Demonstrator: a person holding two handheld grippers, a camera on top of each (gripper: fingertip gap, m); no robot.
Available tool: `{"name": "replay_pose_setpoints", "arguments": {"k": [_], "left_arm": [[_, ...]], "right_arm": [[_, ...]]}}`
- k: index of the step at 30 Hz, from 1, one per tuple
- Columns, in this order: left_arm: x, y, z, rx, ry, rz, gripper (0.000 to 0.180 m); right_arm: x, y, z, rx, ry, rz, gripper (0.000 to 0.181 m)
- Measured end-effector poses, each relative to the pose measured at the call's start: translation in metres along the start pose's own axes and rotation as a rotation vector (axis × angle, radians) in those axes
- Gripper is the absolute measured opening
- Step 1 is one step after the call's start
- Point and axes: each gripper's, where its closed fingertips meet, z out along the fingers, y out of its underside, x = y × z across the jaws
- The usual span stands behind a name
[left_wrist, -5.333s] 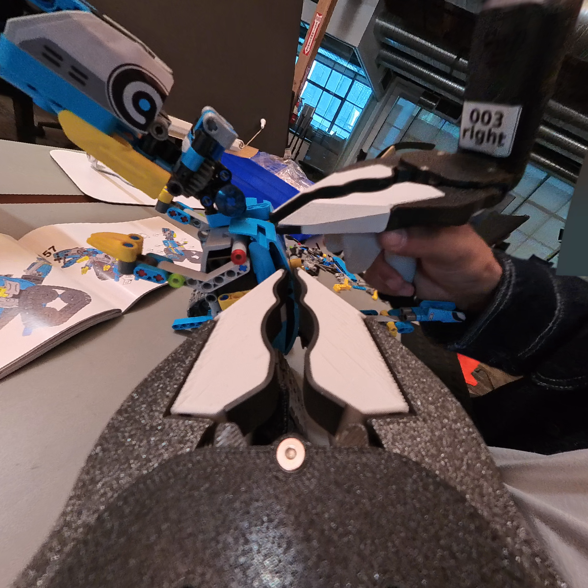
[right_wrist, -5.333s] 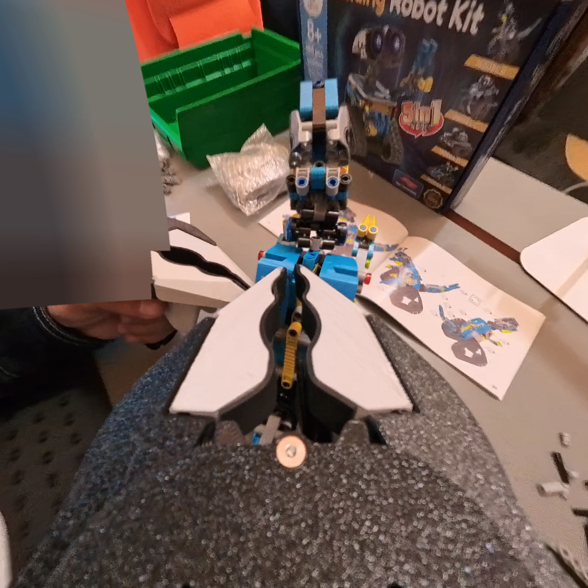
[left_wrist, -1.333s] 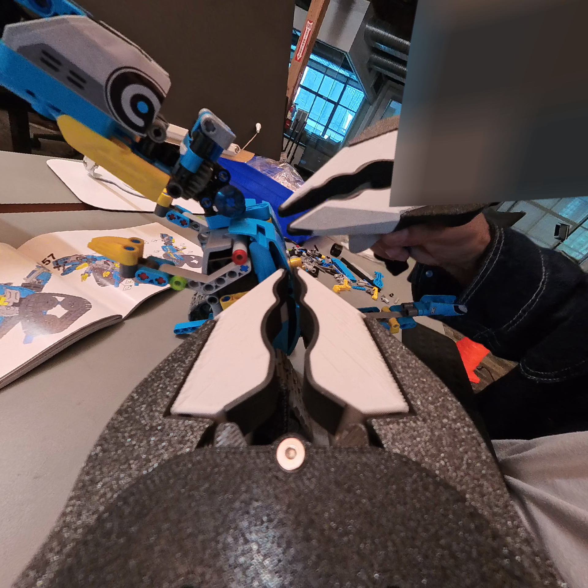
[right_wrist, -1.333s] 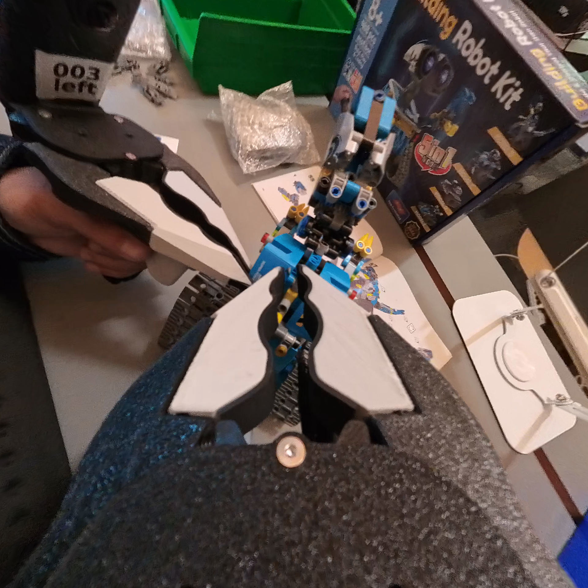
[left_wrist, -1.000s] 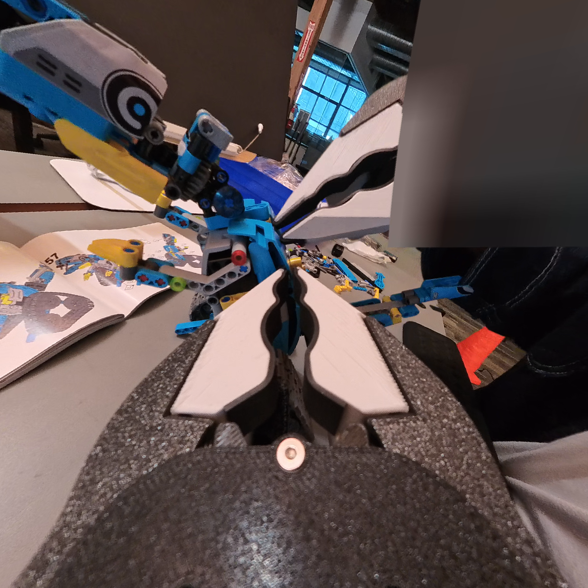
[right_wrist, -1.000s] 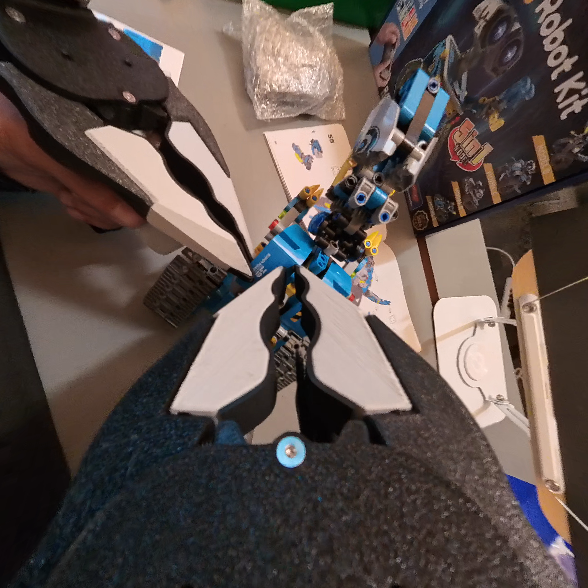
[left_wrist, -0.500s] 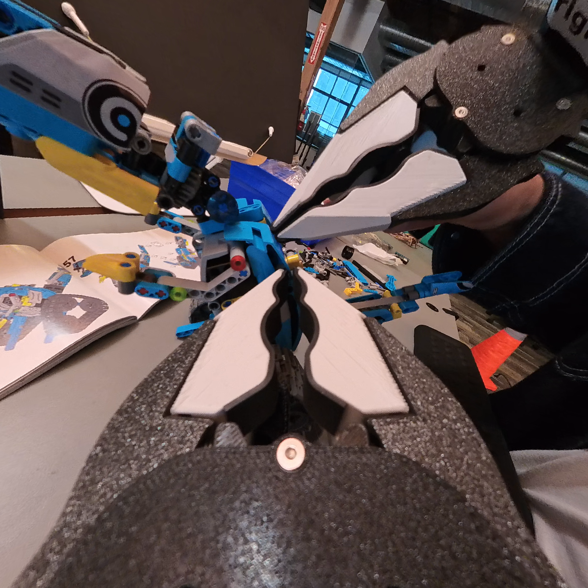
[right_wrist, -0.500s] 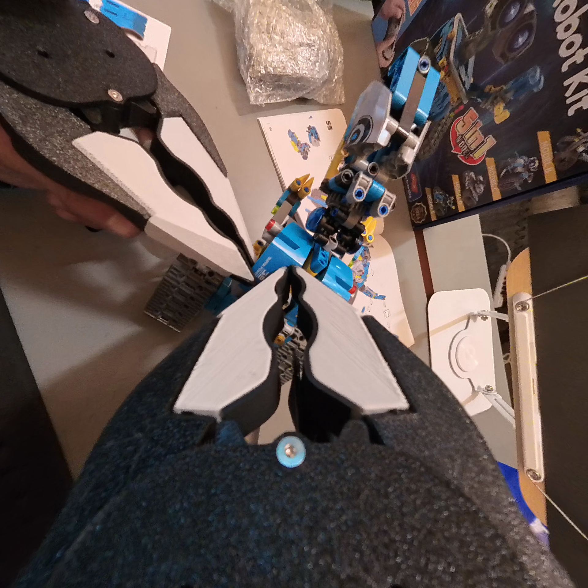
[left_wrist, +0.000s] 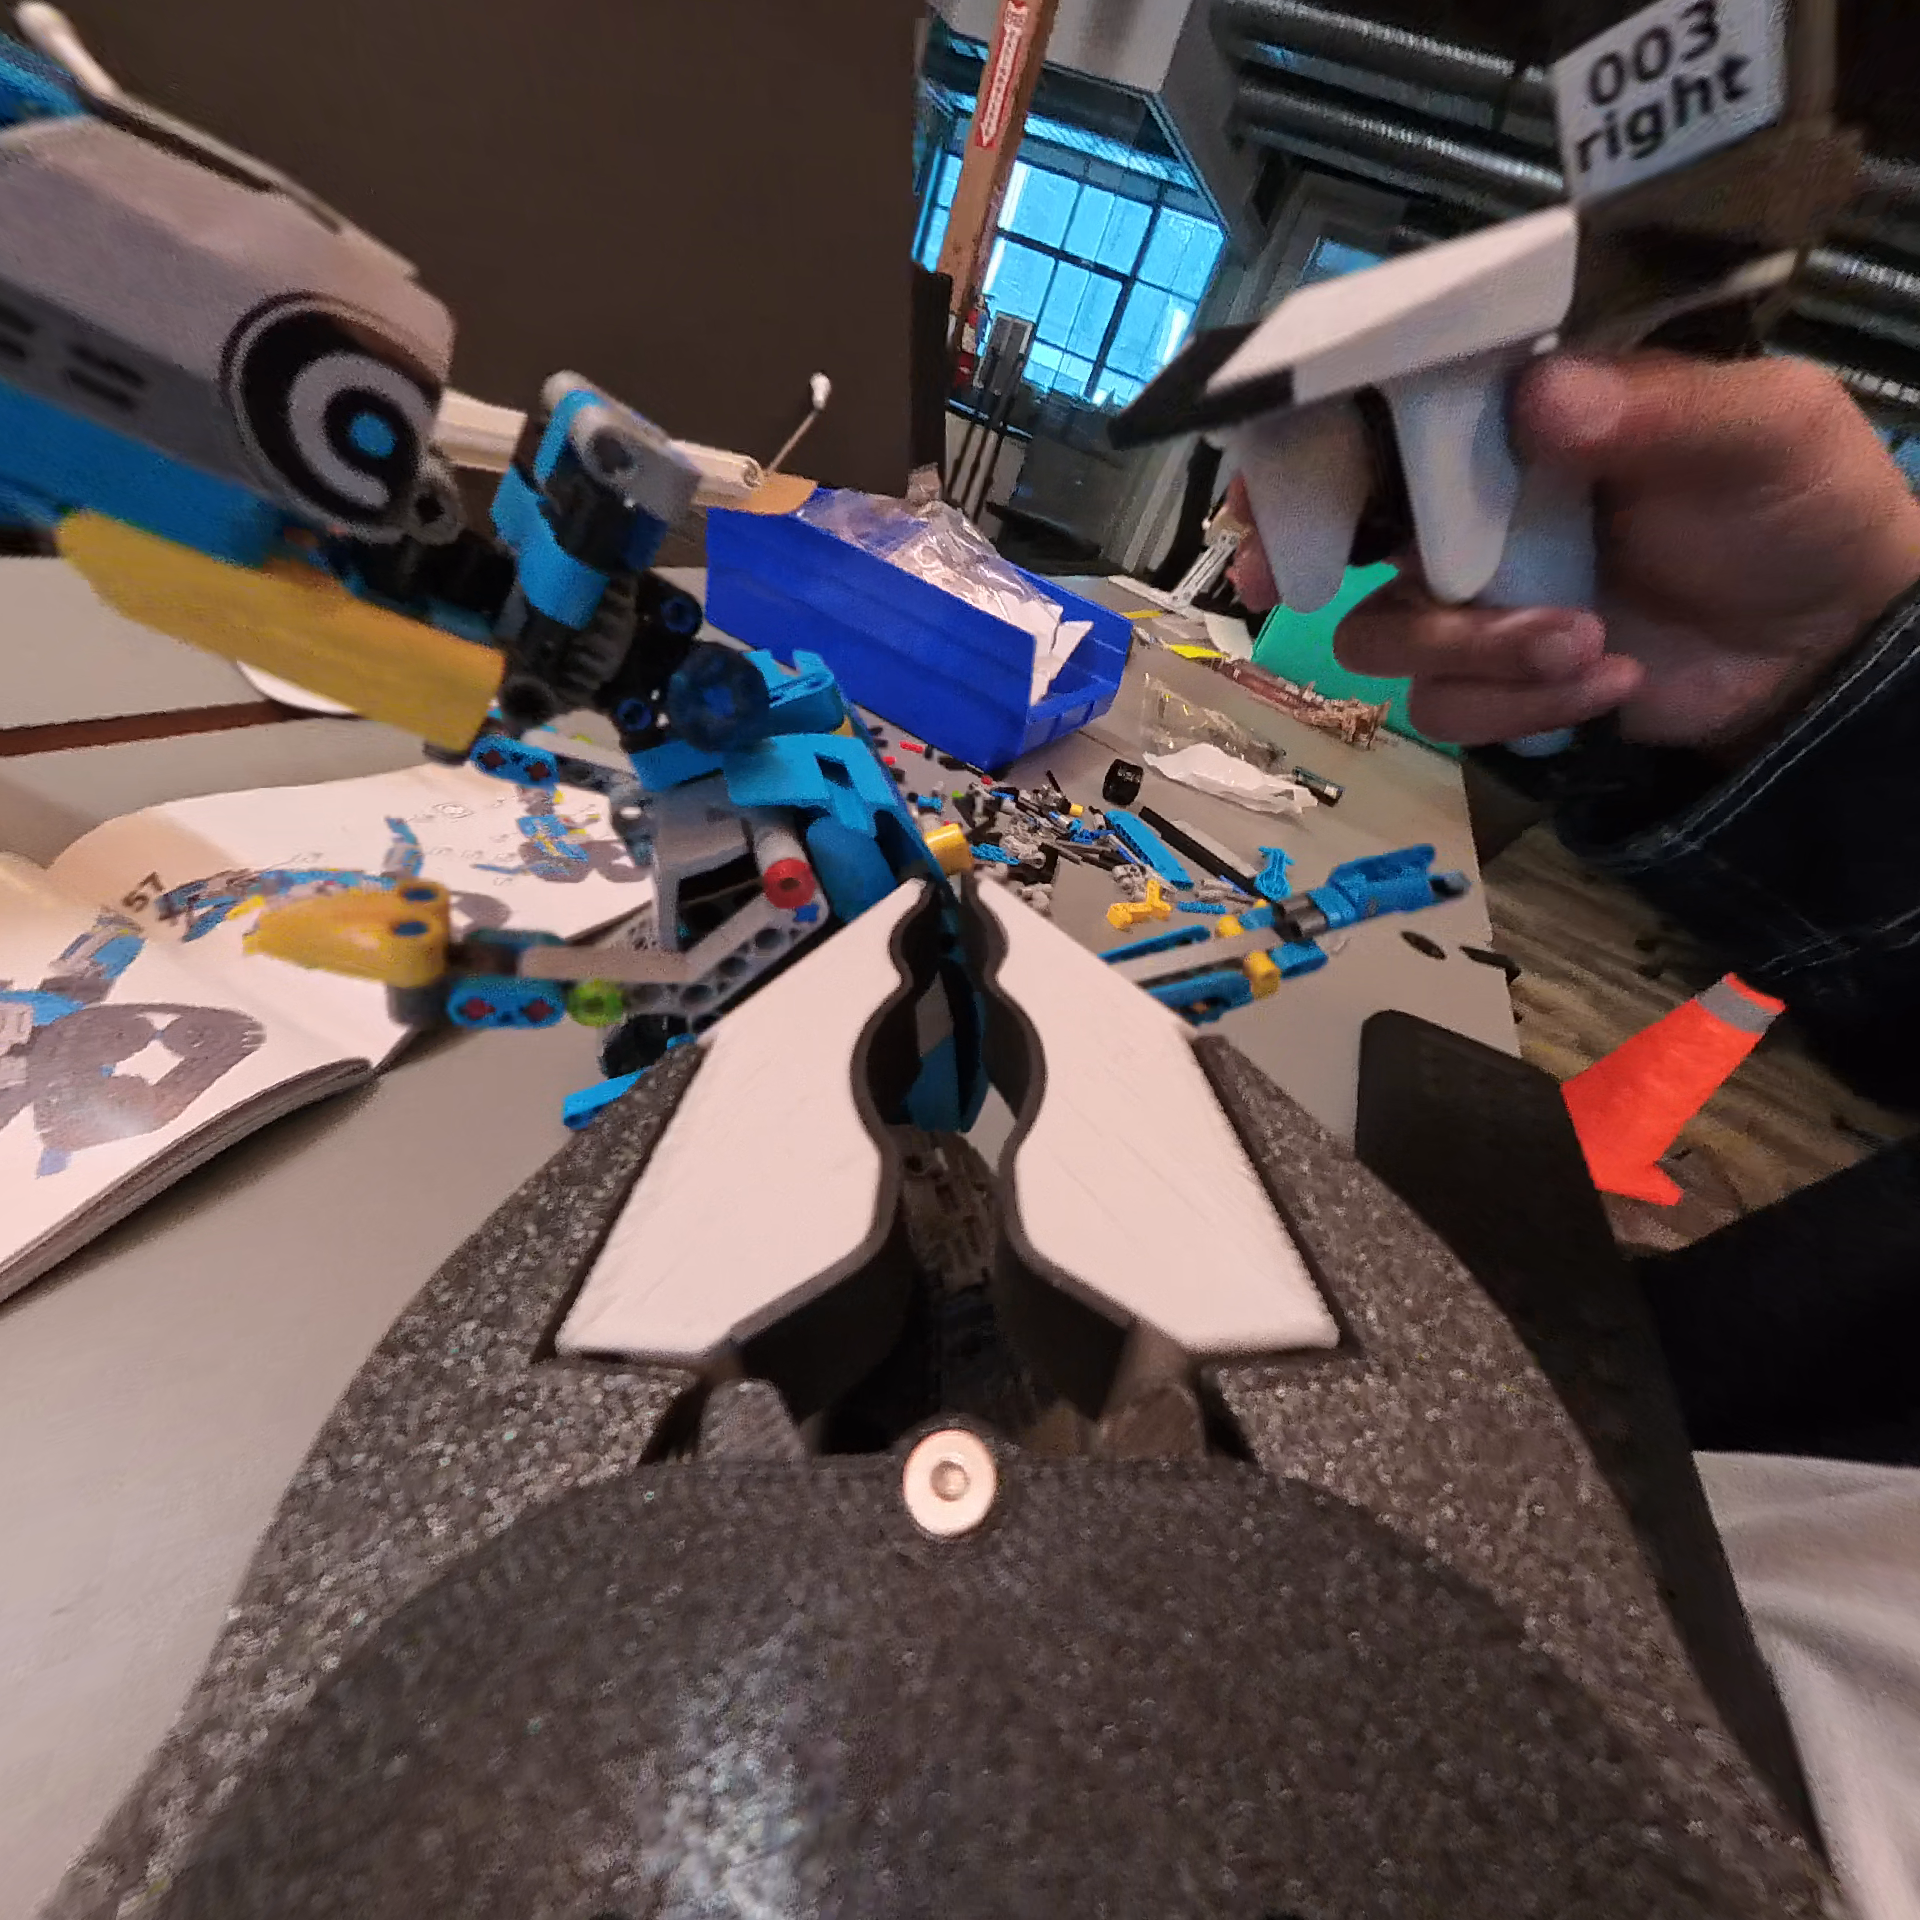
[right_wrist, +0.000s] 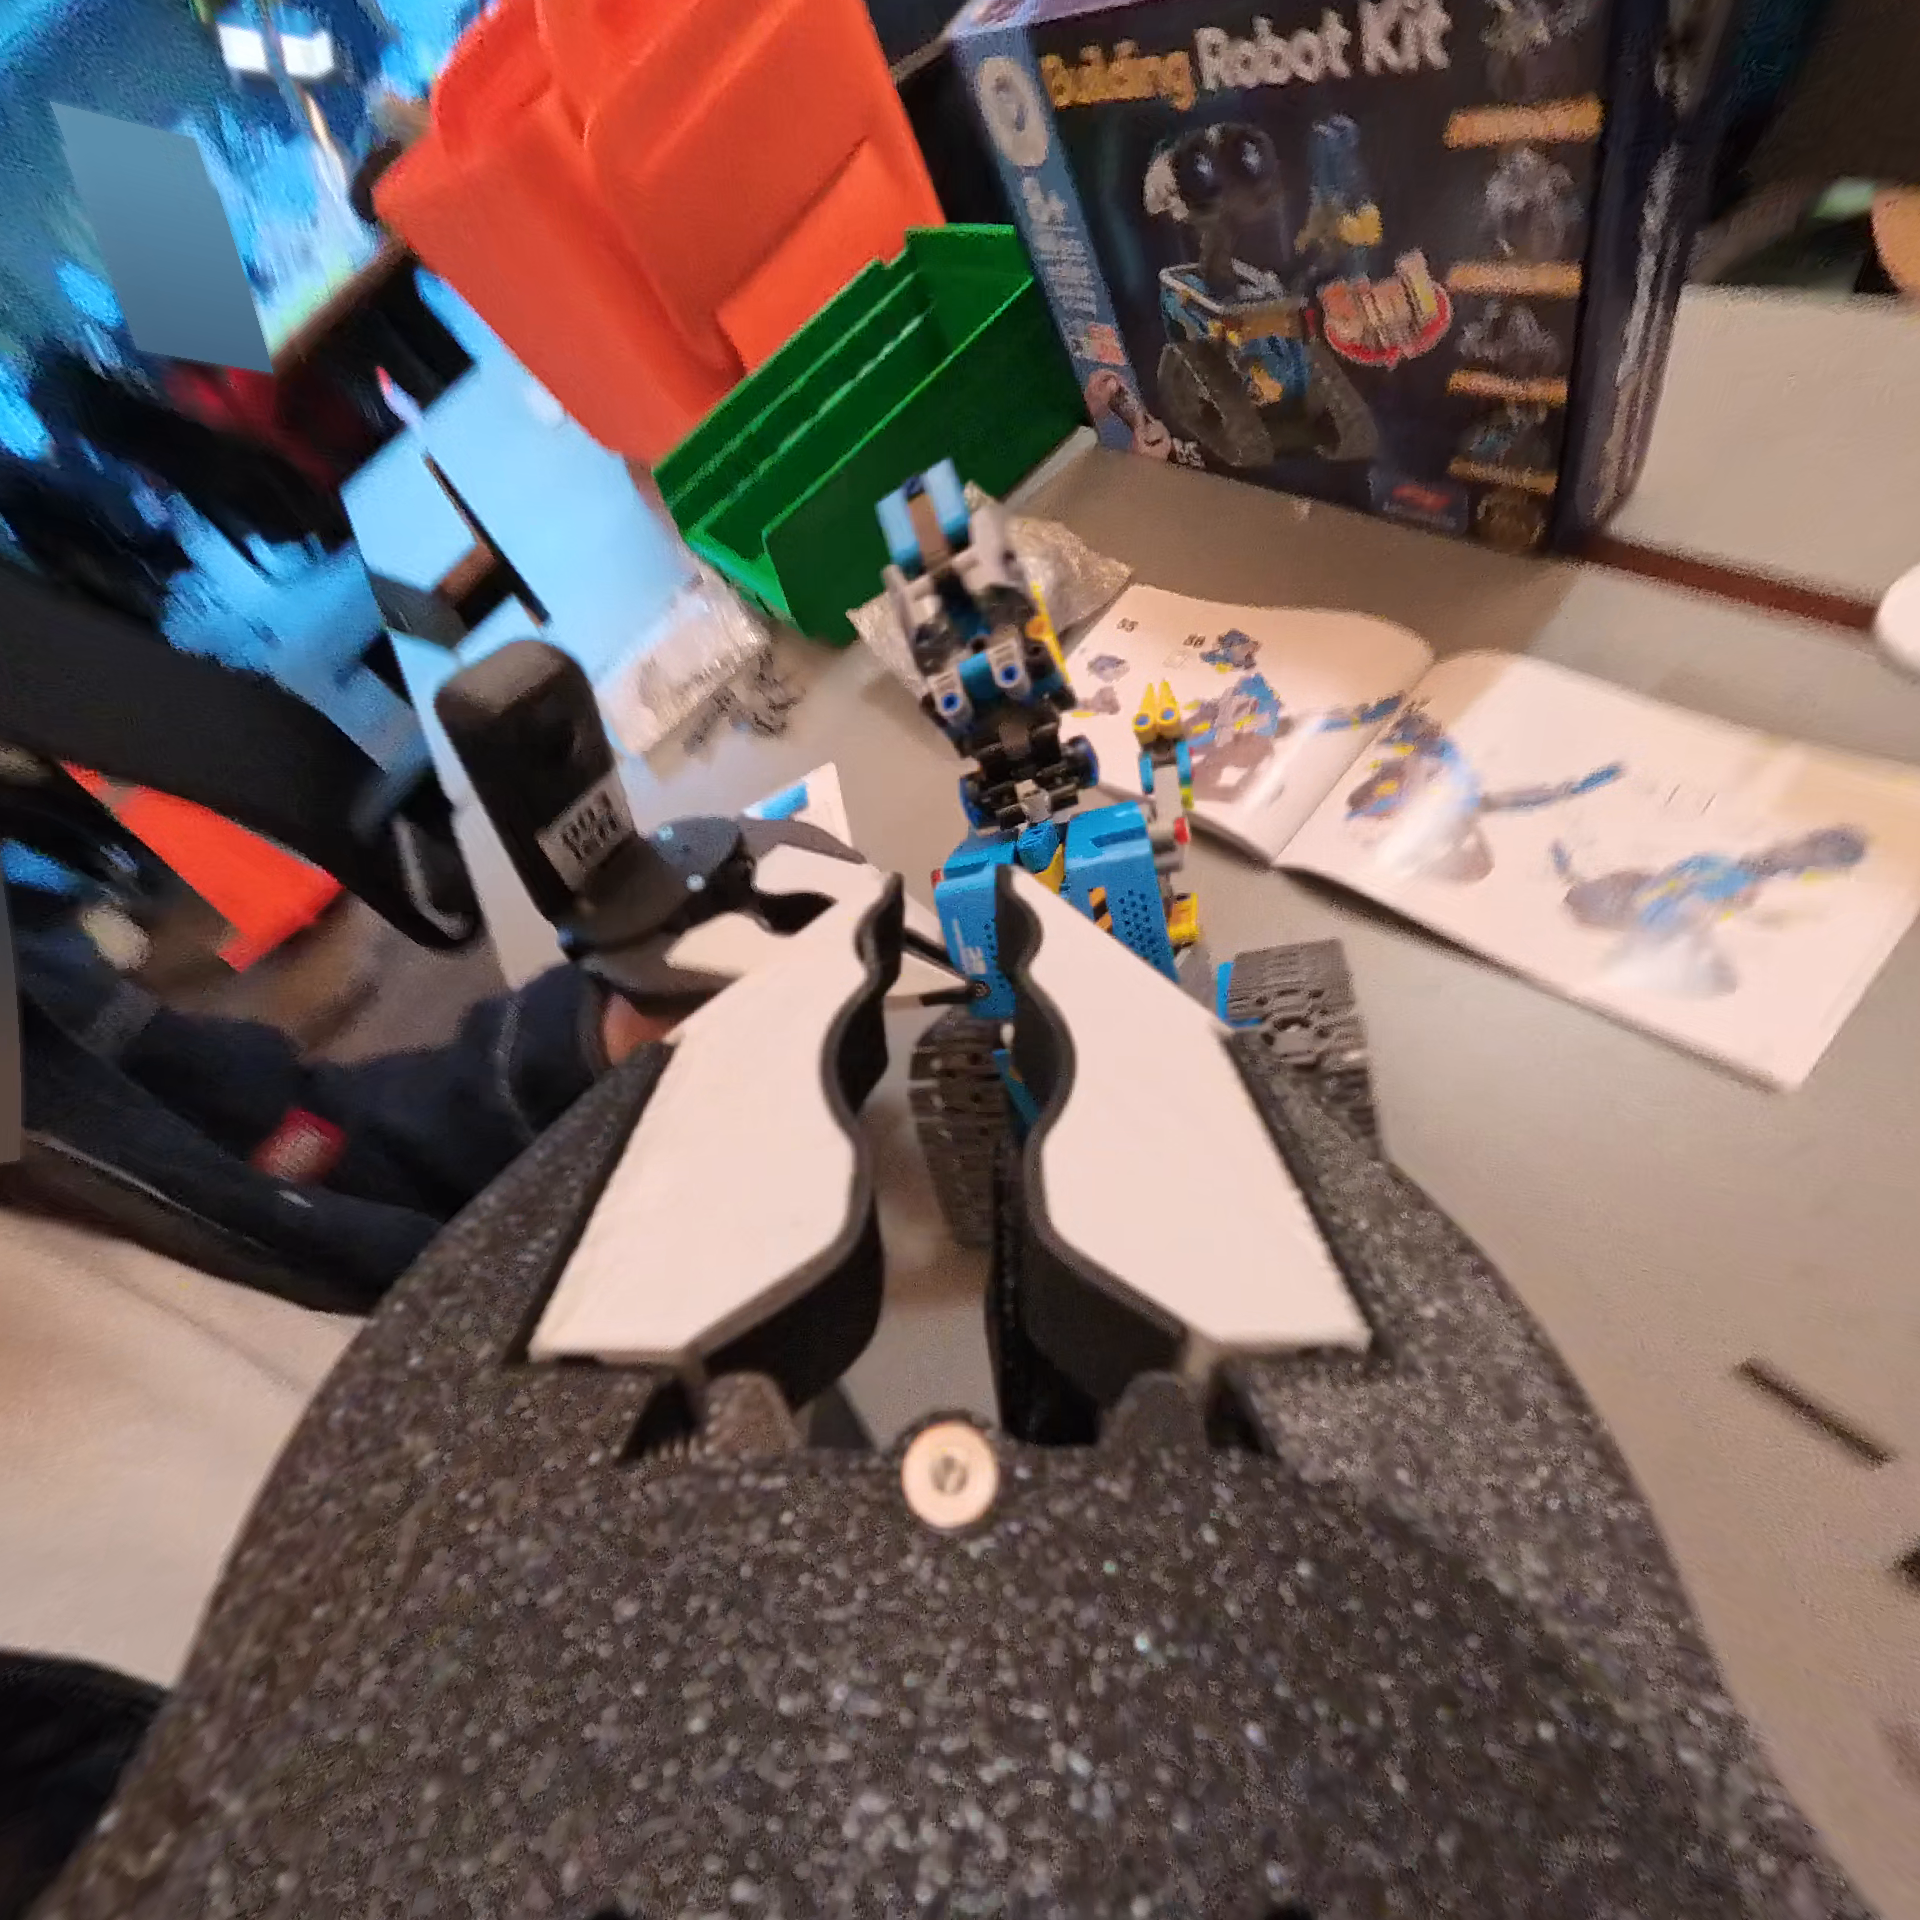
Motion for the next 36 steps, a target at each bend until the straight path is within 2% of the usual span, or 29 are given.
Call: {"name": "replay_pose_setpoints", "arguments": {"k": [2,5,7,10,13,22,24,36], "left_arm": [[0.008,0.003,0.003,-0.003,-0.010,0.033,0.002],[0.019,0.006,0.005,0.003,-0.013,0.049,0.002],[0.023,0.008,0.005,0.013,-0.029,0.072,0.003],[0.024,0.008,0.006,0.024,-0.058,0.101,0.002],[0.026,0.008,0.005,0.030,-0.054,0.085,0.002],[0.030,0.009,0.006,0.025,-0.028,0.085,0.002],[0.030,0.010,0.006,0.025,-0.024,0.086,0.003],[0.029,0.009,0.006,0.022,-0.016,0.074,0.002]], "right_arm": [[0.006,0.008,-0.003,0.034,0.041,0.083,0.020],[0.020,0.029,0.002,0.013,0.284,-0.071,0.030],[0.022,0.030,0.005,0.061,0.439,-0.170,0.028],[0.009,0.031,0.013,0.163,0.532,-0.266,0.026],[0.010,0.038,0.015,0.249,0.639,-0.346,0.017],[0.017,0.045,0.030,0.257,0.613,-0.330,0.018],[0.026,0.045,0.024,0.253,0.670,-0.326,0.010],[0.018,0.045,0.031,0.240,0.572,-0.309,0.016]]}}
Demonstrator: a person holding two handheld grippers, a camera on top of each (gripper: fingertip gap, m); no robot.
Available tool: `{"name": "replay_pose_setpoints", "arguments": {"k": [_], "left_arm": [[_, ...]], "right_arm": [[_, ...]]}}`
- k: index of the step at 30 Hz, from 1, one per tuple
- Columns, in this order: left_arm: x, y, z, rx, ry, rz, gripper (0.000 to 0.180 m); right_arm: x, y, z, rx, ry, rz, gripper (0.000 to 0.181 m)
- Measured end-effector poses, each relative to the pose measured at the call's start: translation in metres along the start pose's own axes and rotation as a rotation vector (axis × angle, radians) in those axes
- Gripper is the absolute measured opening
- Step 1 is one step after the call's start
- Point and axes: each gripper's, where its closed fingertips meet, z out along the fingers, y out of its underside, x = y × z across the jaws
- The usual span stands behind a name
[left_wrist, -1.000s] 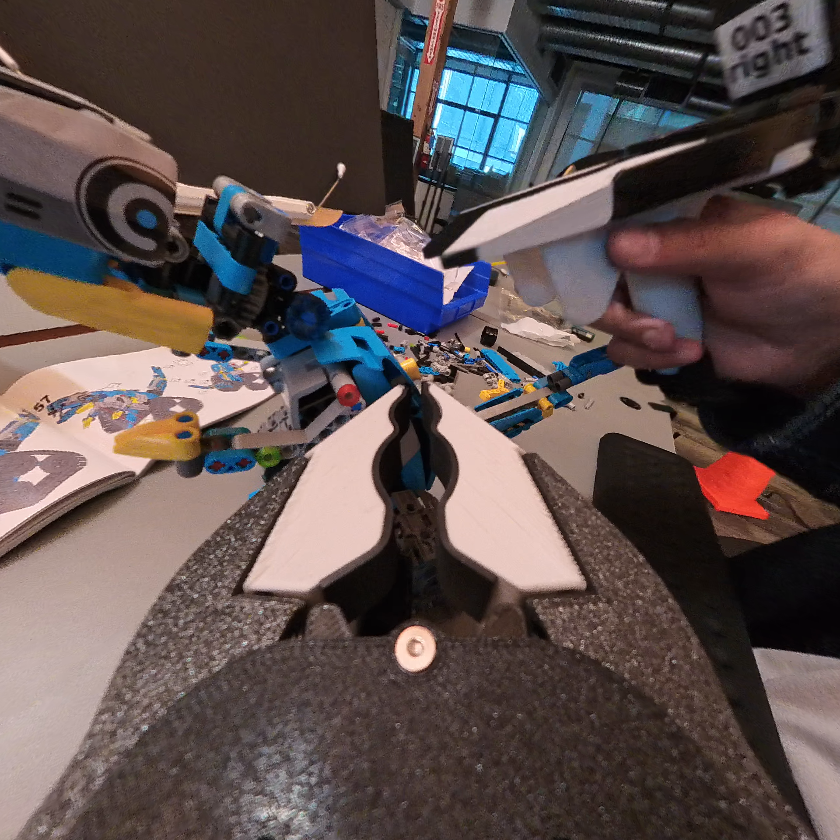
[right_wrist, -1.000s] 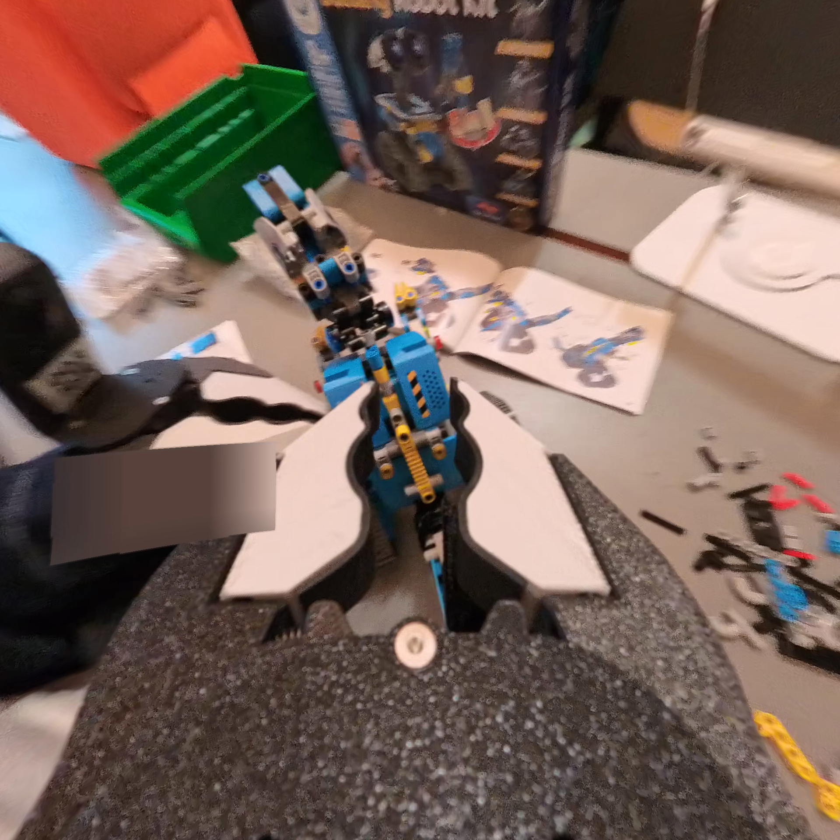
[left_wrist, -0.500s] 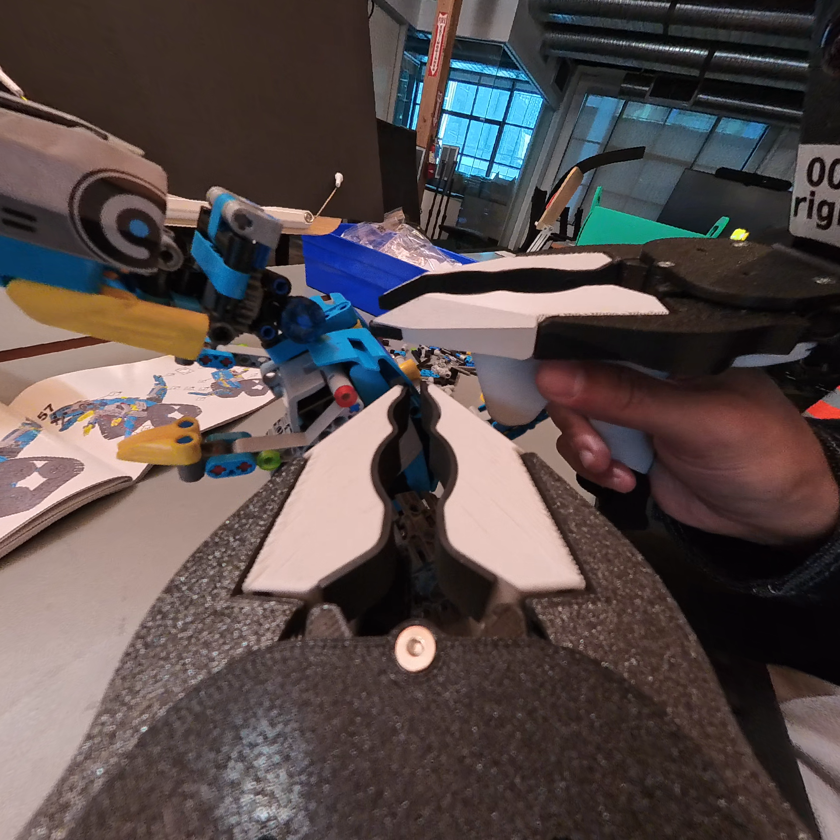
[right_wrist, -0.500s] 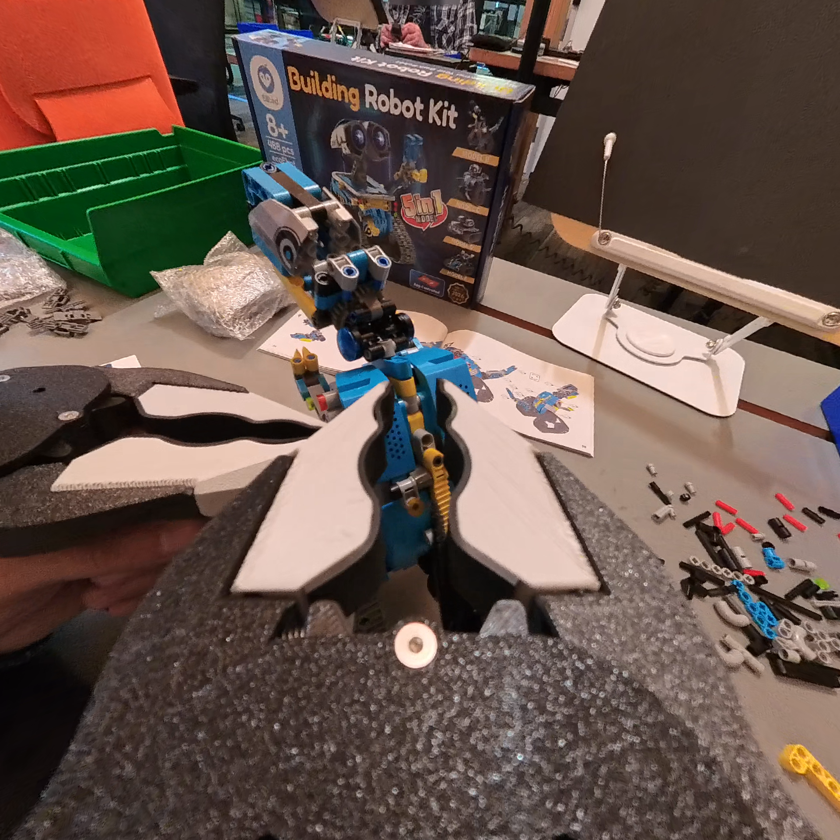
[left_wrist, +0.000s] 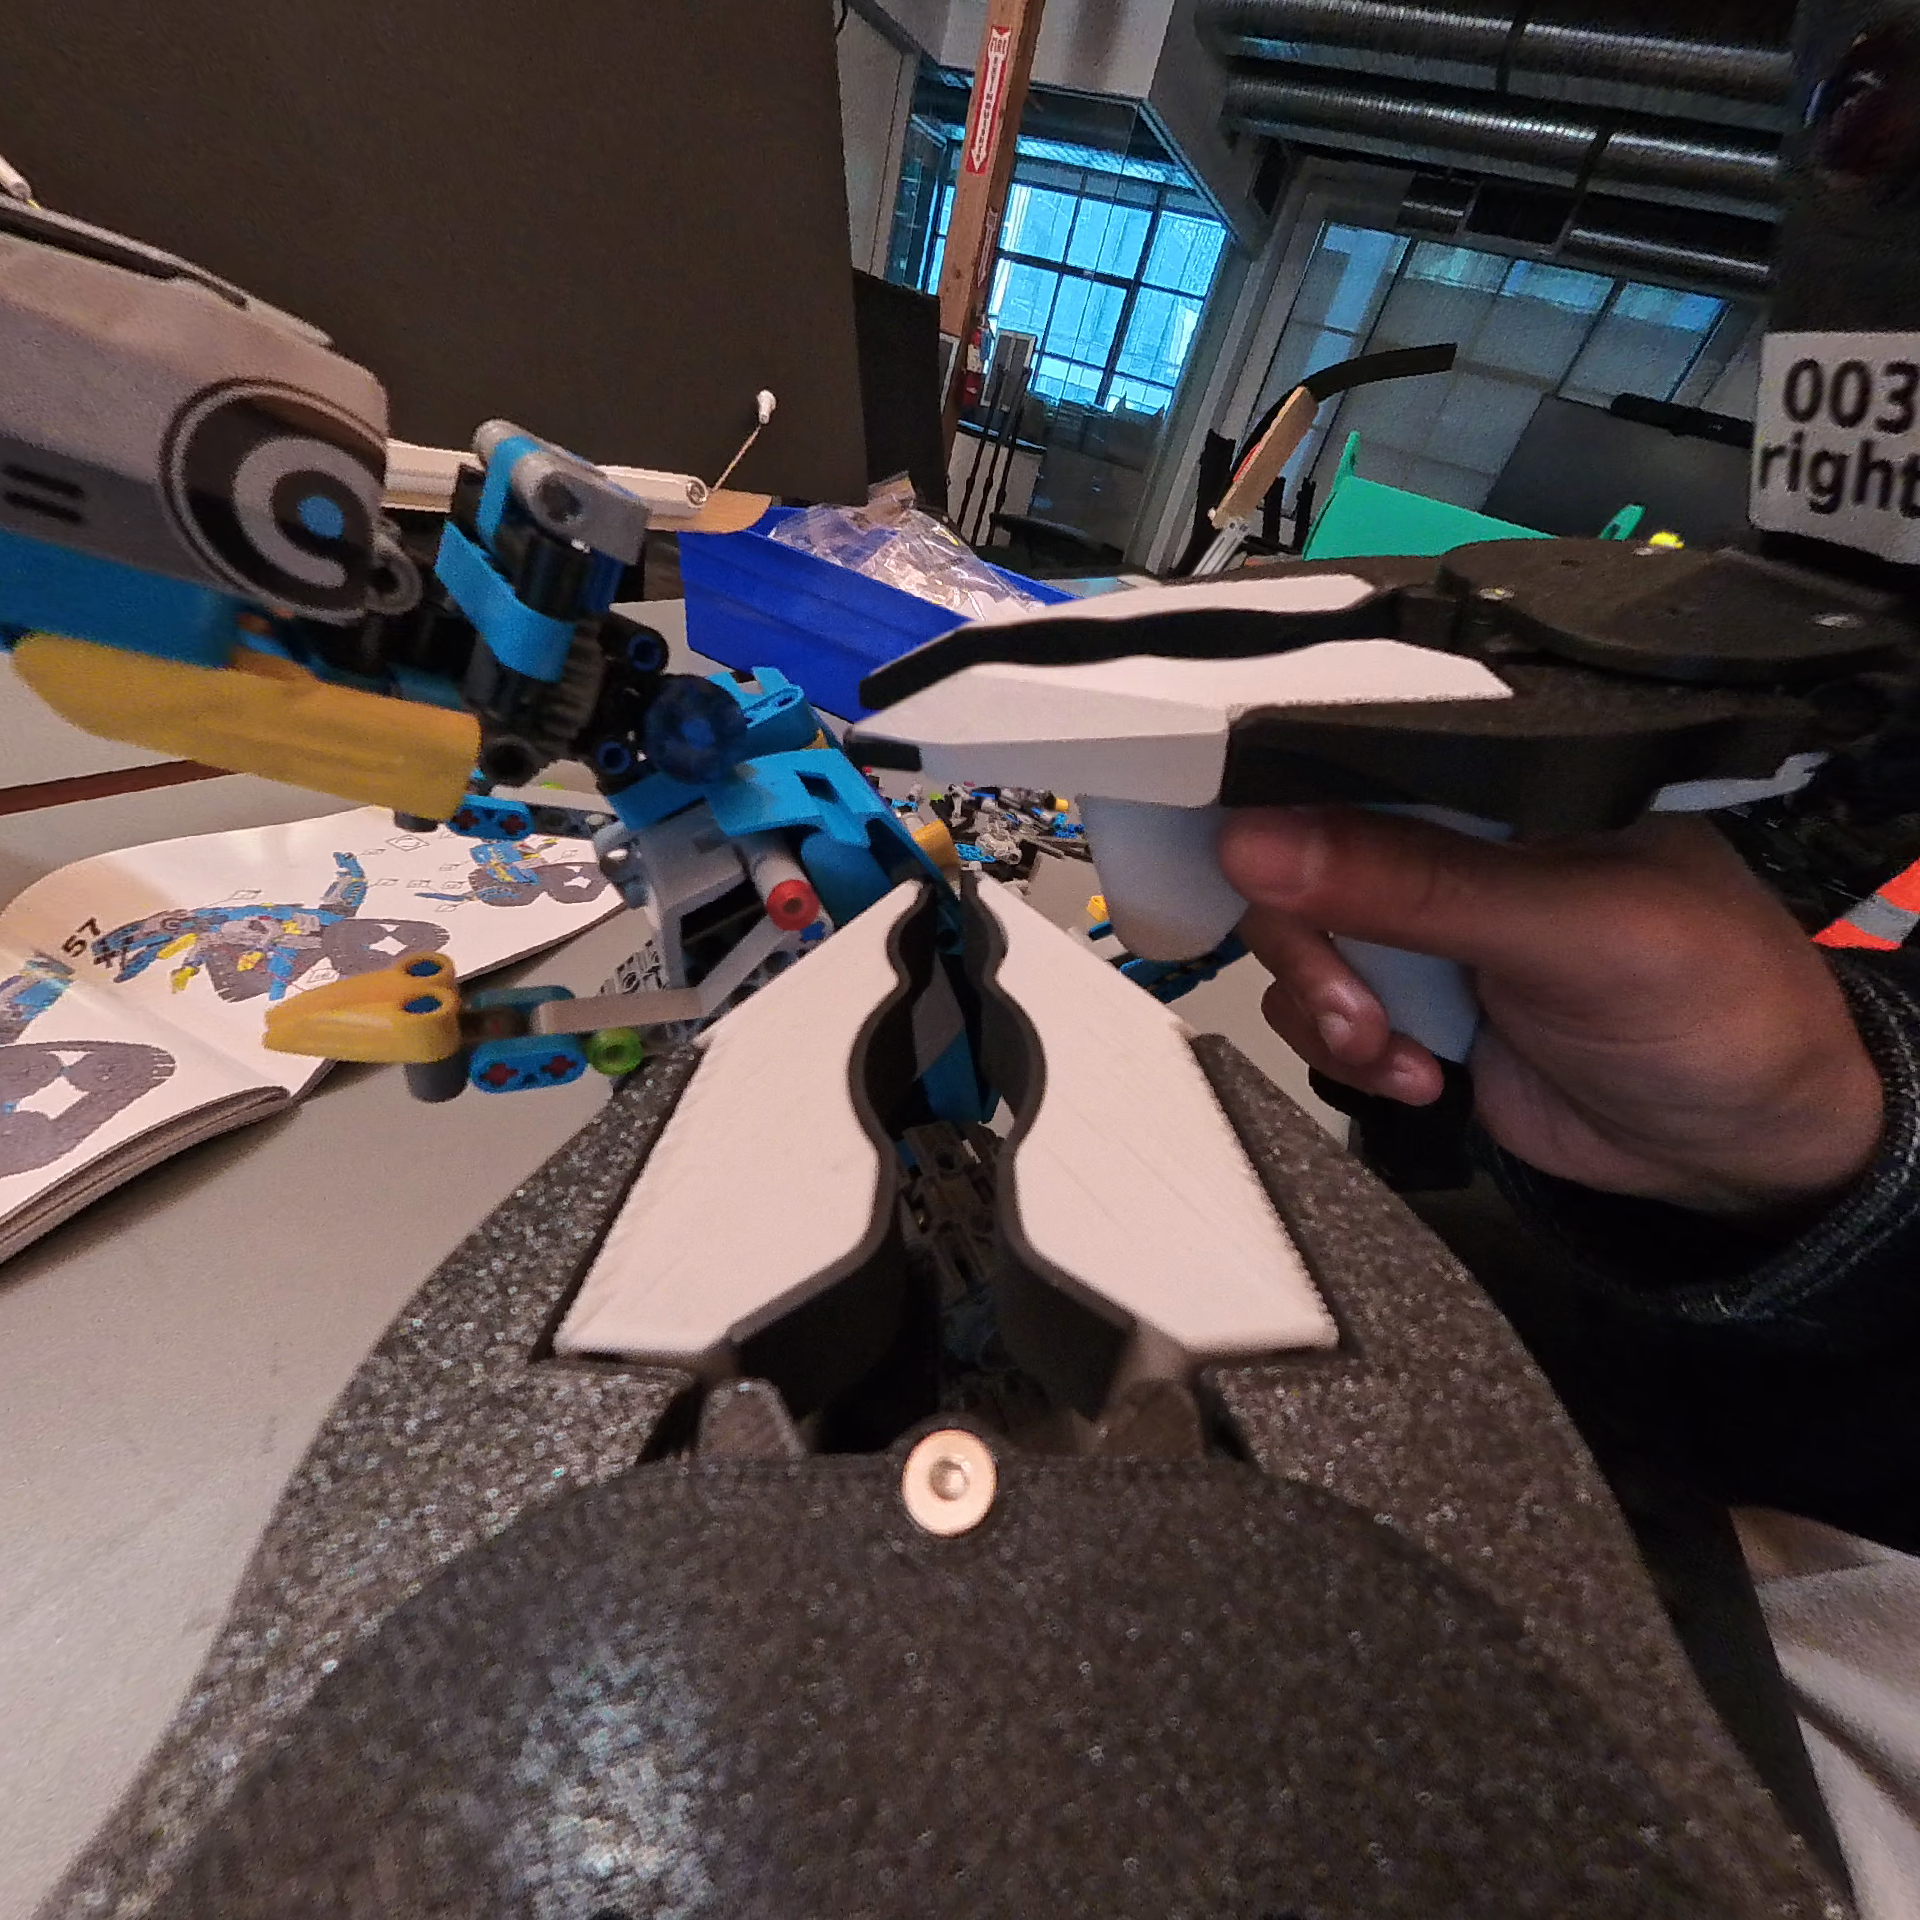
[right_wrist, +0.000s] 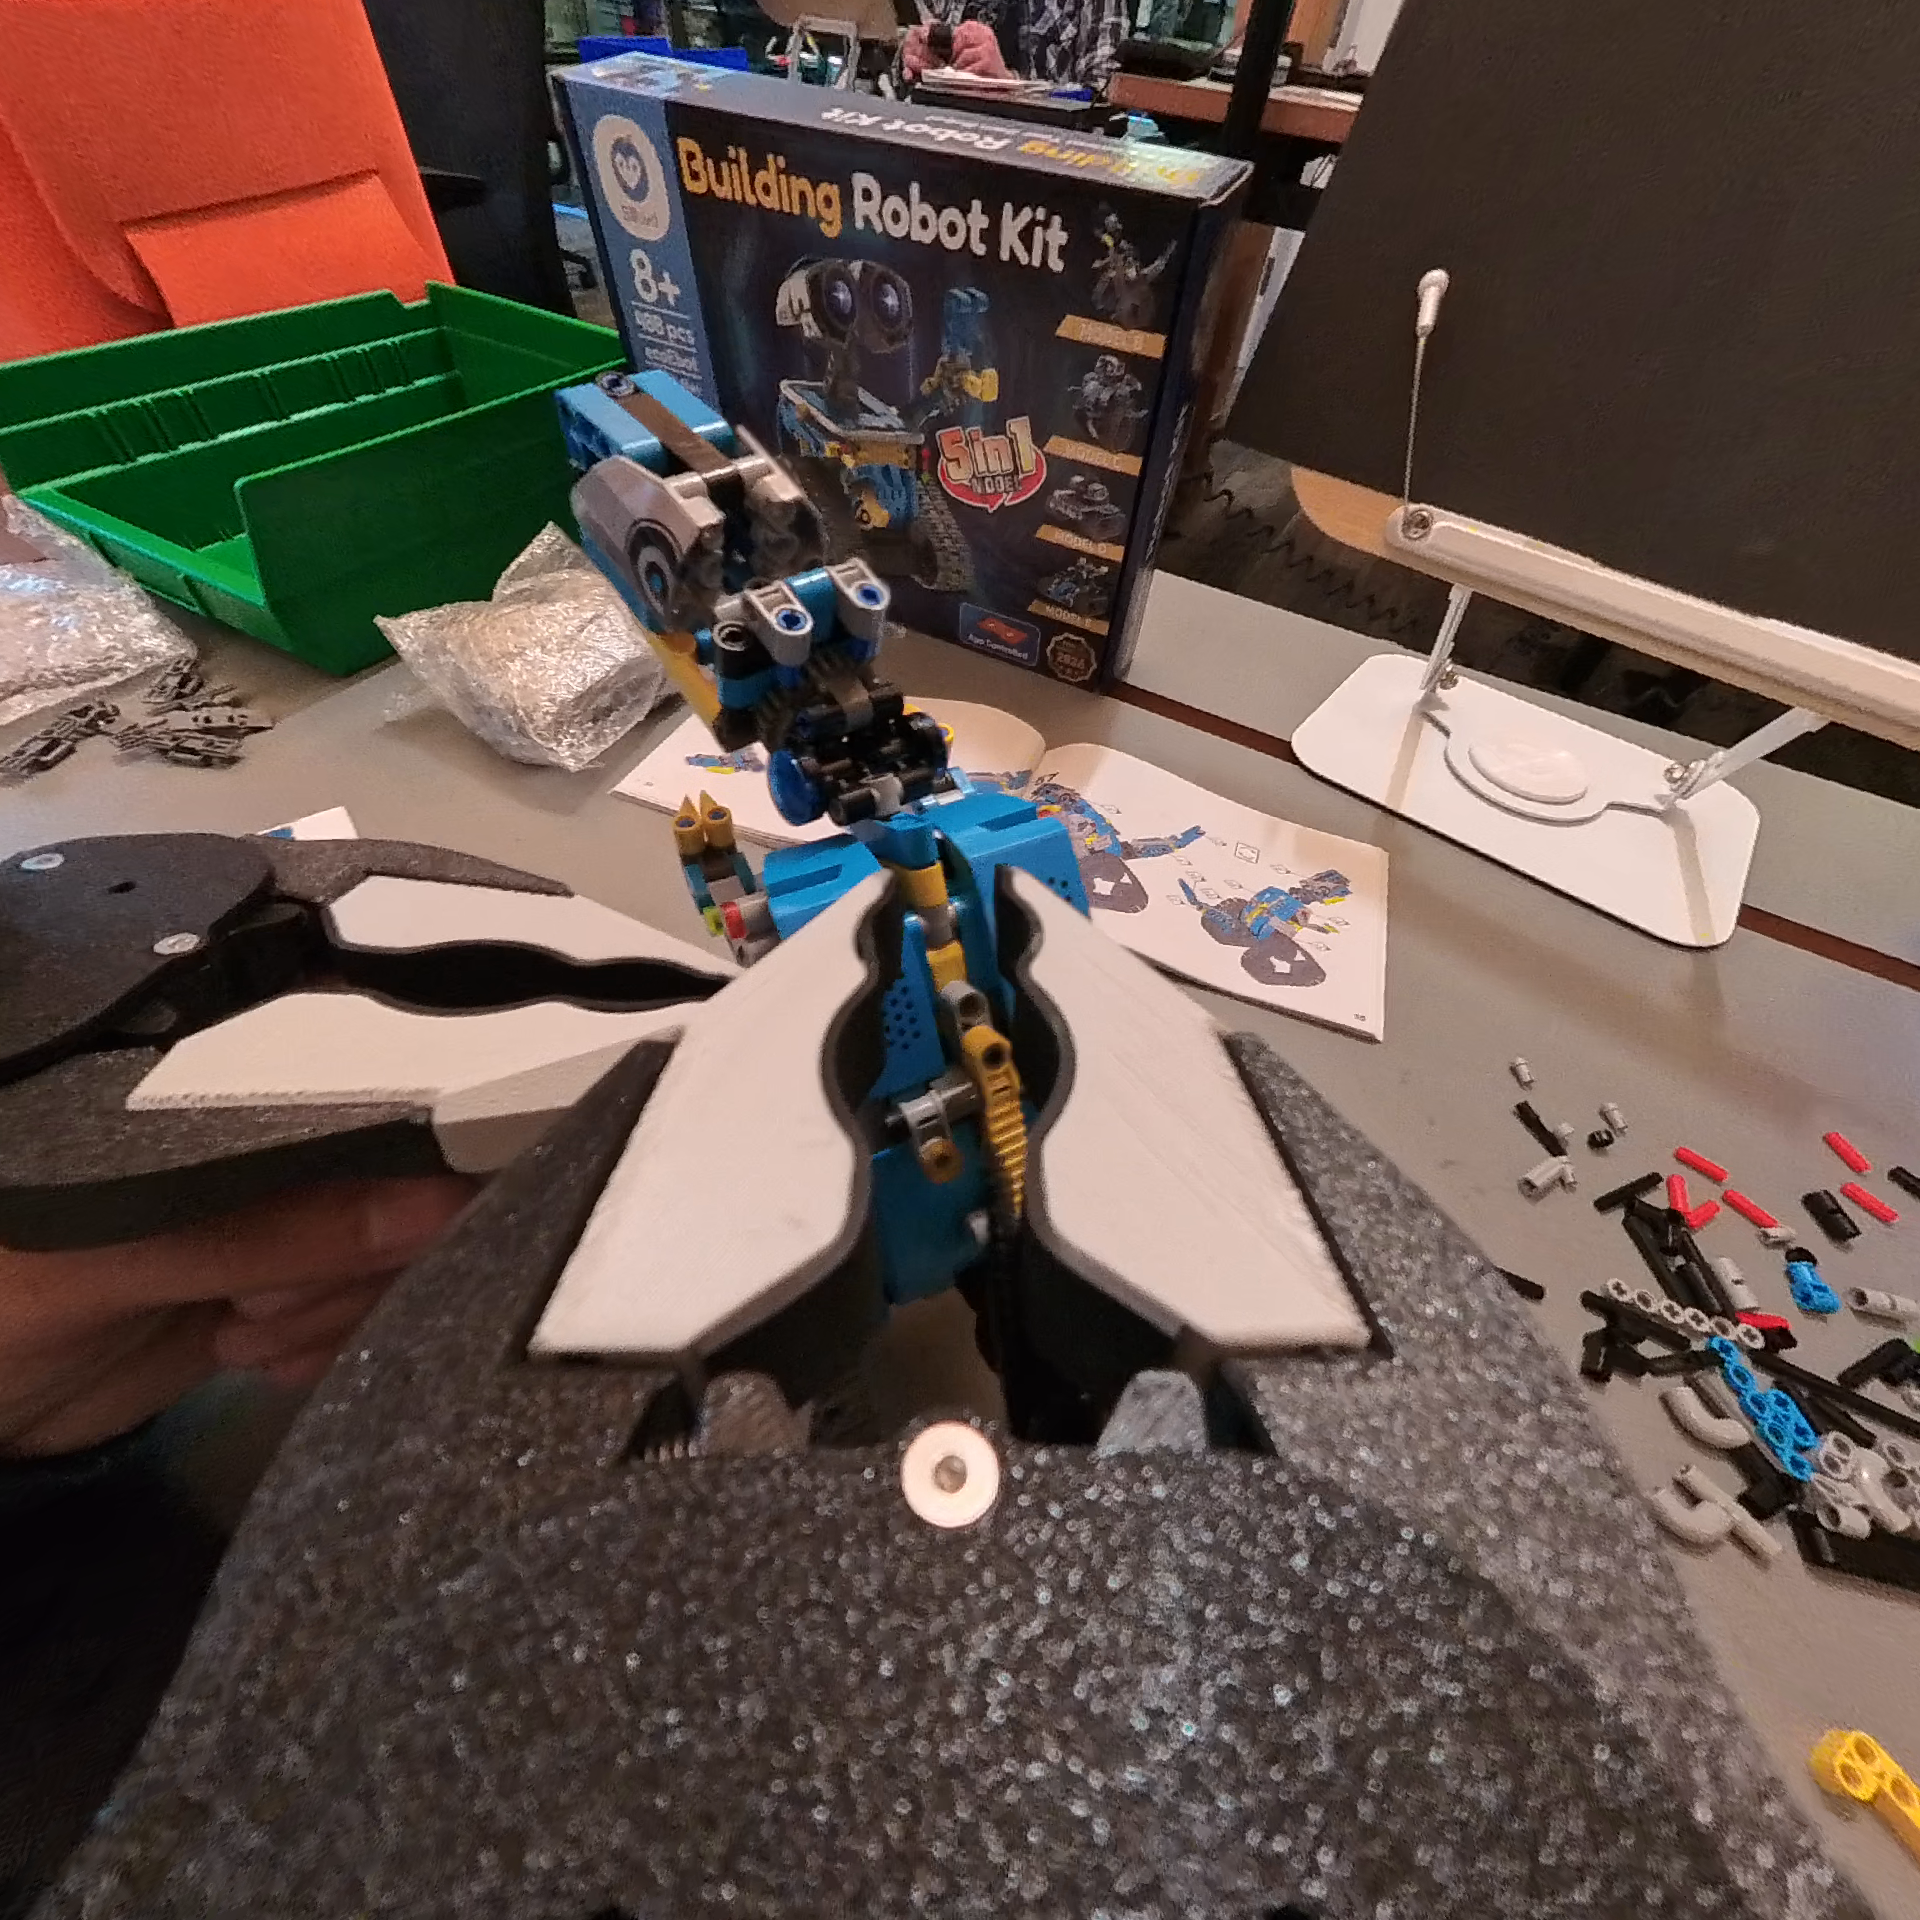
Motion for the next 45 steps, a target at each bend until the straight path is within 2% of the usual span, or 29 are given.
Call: {"name": "replay_pose_setpoints", "arguments": {"k": [3,15,34,37,45], "left_arm": [[0.001,0.000,0.000,-0.001,0.003,0.001,0.002],[-0.003,-0.001,-0.001,0.003,0.003,-0.016,0.002],[-0.001,0.000,0.000,-0.001,0.019,-0.030,0.002],[-0.001,0.000,0.000,-0.001,0.016,-0.023,0.002],[-0.001,0.000,0.000,-0.003,0.017,-0.025,0.002]], "right_arm": [[0.009,0.003,0.000,-0.018,0.047,-0.004,0.010],[0.002,0.003,0.001,-0.025,0.011,-0.015,0.018],[0.010,-0.001,-0.001,-0.010,0.044,-0.019,0.016],[0.009,-0.007,-0.009,0.017,0.027,-0.028,0.001],[-0.008,0.002,-0.001,-0.018,-0.033,-0.054,0.000]]}}
